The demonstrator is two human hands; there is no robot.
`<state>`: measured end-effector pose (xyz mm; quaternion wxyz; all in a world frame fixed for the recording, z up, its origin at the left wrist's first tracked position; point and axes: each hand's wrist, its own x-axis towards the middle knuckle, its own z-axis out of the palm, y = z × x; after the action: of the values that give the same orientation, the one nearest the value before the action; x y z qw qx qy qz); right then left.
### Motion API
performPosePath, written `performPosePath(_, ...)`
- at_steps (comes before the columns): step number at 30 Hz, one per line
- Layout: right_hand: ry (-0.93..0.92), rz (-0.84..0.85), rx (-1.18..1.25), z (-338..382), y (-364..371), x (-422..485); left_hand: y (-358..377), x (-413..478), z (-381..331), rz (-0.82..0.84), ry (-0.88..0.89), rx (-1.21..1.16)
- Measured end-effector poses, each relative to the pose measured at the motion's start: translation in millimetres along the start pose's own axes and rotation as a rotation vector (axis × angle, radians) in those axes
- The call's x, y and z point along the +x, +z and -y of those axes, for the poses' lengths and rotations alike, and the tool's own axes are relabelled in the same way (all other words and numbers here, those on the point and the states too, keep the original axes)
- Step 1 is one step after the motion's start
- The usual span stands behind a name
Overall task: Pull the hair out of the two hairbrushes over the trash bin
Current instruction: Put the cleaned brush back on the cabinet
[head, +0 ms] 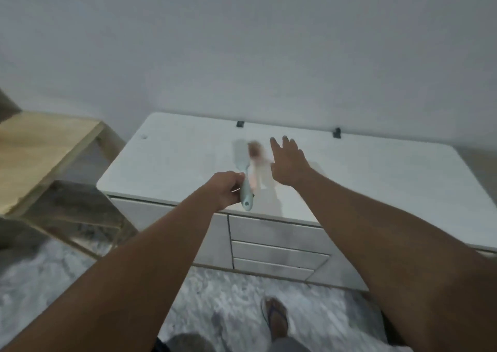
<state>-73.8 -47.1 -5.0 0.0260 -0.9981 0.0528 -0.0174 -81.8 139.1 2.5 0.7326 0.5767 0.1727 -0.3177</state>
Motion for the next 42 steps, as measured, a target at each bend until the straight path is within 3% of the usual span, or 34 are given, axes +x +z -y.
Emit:
performPosePath(5, 0.135, 0.057, -0.008, -64.5, 19.8, 4.1, 70.9, 44.2, 3.4, -0.067, -0.136, 0.295)
performPosePath(10, 0.199, 0.118, 0.005, -97.4, 46.3, 13.0, 109.4, 84.9, 15.4, -0.076, -0.131, 0.391)
performPosePath(19, 0.223, 0.175, 0.04, -124.1, 78.4, 31.0, 124.9, 139.6, 26.1, -0.162, 0.057, 0.778)
performPosePath(27, 0.208, 0.171, 0.064, -122.5, 84.0, 39.1, 125.6, 133.2, 29.8, -0.195, 0.3, 1.101)
performPosePath(34, 0.198, 0.17, 0.07, -118.4, 78.5, 37.9, 123.6, 126.1, 26.0, -0.225, 0.278, 1.006)
performPosePath(39, 0.169, 0.161, 0.085, -107.9, 59.3, 40.4, 108.2, 108.1, -8.3, -0.161, 0.098, 0.422)
performPosePath(42, 0.121, 0.115, 0.092, -88.9, 44.5, 47.5, 81.3, 103.4, -26.8, -0.256, 0.136, 0.383)
